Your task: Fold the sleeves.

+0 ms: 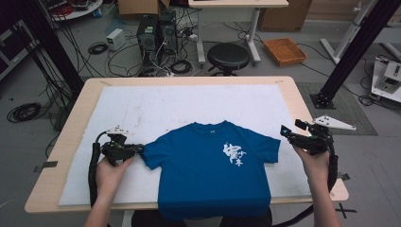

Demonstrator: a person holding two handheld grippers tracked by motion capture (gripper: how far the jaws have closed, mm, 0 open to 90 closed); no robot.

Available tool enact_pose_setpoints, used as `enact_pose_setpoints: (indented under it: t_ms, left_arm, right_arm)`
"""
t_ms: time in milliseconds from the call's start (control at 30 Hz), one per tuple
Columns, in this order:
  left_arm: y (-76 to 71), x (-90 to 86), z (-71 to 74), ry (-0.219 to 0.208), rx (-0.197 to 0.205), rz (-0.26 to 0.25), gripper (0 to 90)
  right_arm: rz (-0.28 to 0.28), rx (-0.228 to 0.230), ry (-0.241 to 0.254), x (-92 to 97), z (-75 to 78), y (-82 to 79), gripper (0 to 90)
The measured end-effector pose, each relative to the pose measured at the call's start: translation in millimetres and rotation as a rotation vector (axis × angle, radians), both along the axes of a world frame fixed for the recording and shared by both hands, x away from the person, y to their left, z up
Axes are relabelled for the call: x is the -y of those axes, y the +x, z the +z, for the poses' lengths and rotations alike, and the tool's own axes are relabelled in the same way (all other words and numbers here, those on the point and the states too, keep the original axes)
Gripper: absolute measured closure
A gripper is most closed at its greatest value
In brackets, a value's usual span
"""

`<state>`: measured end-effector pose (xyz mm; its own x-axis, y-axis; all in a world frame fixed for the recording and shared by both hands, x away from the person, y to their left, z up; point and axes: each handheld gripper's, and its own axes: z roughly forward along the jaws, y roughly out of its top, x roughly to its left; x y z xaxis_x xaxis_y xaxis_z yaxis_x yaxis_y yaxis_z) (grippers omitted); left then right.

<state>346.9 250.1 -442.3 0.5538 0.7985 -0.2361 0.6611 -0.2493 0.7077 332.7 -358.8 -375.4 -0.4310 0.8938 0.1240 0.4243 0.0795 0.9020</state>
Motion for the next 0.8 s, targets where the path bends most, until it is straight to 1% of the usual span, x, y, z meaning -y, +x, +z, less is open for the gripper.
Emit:
enact_pose_setpoints:
  t_ms: [33, 133, 167, 200, 233, 267, 300, 333, 367, 400, 433, 467, 500, 533, 567, 600, 633, 667, 700, 733, 767, 800]
  left_arm:
    - [0.0, 0.0, 0.0, 0.000, 0.000, 0.000, 87.0]
    - [-1.0, -3.7, 3.9, -0.051, 0.031, -0.005, 87.6]
    - [-1.7, -4.4, 5.9, -0.076, 0.038, -0.009, 87.6]
    - [-2.1, -4.7, 7.3, -0.089, 0.044, -0.012, 87.7]
    - [-2.1, -4.7, 7.3, -0.089, 0.044, -0.012, 87.7]
    - [-3.3, -4.8, 11.8, -0.137, 0.050, -0.009, 87.7]
    - [-3.3, -4.8, 11.8, -0.137, 0.050, -0.009, 87.7]
    - [-4.1, -4.4, 16.9, -0.226, 0.032, 0.019, 87.7]
    - [-4.1, -4.4, 16.9, -0.226, 0.032, 0.019, 87.7]
    - [-5.2, 1.0, 24.6, -0.235, 0.039, 0.031, 87.7]
    - [-5.2, 1.0, 24.6, -0.235, 0.039, 0.031, 87.6]
    - [-5.8, 10.0, 33.2, -0.227, 0.043, 0.025, 87.7]
    - [-5.8, 10.0, 33.2, -0.227, 0.043, 0.025, 87.6]
    - [-6.3, 18.1, 38.7, -0.234, 0.043, 0.020, 87.6]
    - [-6.3, 18.1, 38.7, -0.234, 0.043, 0.020, 87.6]
    - [-6.7, 28.2, 44.2, -0.245, 0.039, 0.012, 87.6]
    - [-6.7, 28.2, 44.2, -0.245, 0.039, 0.012, 87.6]
    - [-6.6, 39.6, 48.6, -0.258, 0.037, 0.003, 87.6]
    - [-6.6, 39.6, 48.6, -0.258, 0.037, 0.003, 87.6]
    - [-5.8, 50.3, 51.3, -0.263, 0.030, -0.007, 87.6]
    - [-5.8, 50.3, 51.3, -0.263, 0.030, -0.007, 87.6]
    - [-5.0, 61.6, 53.2, -0.270, 0.024, -0.011, 87.6]
  right_arm:
    - [0.000, 0.000, 0.000, 0.0, 0.0, 0.0, 28.7]
    - [-0.001, 0.003, 0.001, -0.1, 0.6, 0.0, 28.7]
    - [0.000, 0.006, 0.001, 0.2, 1.0, -0.1, 28.7]
    - [-0.001, 0.008, 0.002, 0.5, 1.6, -0.5, 28.7]
    - [-0.003, 0.007, 0.004, 0.7, 2.0, -0.8, 28.7]
    - [-0.006, 0.009, 0.004, 1.3, 2.5, -1.0, 28.7]
    - [-0.006, 0.010, 0.003, 1.6, 2.7, -1.2, 28.7]
    - [-0.012, 0.007, 0.005, 1.9, 3.1, -1.5, 28.7]
    - [-0.014, 0.007, 0.005, 2.3, 3.2, -1.5, 28.7]
    - [-0.014, 0.007, 0.007, 2.8, 3.6, -1.6, 28.7]
    - [-0.014, 0.007, 0.007, 2.8, 3.6, -1.6, 28.7]
    - [-0.015, 0.009, 0.008, 3.1, 4.9, -2.2, 28.7]
    - [-0.015, 0.009, 0.008, 3.1, 4.9, -2.2, 28.7]
    - [-0.014, 0.014, 0.010, 3.3, 6.3, -2.7, 28.8]
    - [-0.014, 0.015, 0.011, 3.4, 6.7, -2.9, 28.8]
    - [-0.014, 0.018, 0.011, 3.8, 7.3, -3.1, 28.8]
    - [-0.014, 0.018, 0.011, 3.8, 7.3, -3.1, 28.8]
    - [-0.015, 0.019, 0.014, 3.9, 7.8, -3.6, 28.8]
    - [-0.015, 0.019, 0.014, 3.9, 7.8, -3.6, 28.8]
    - [-0.015, 0.020, 0.013, 4.1, 8.1, -3.7, 28.8]
    - [-0.015, 0.020, 0.013, 4.1, 8.1, -3.7, 28.8]
    - [-0.020, 0.019, 0.009, 4.0, 8.7, -4.0, 28.9]
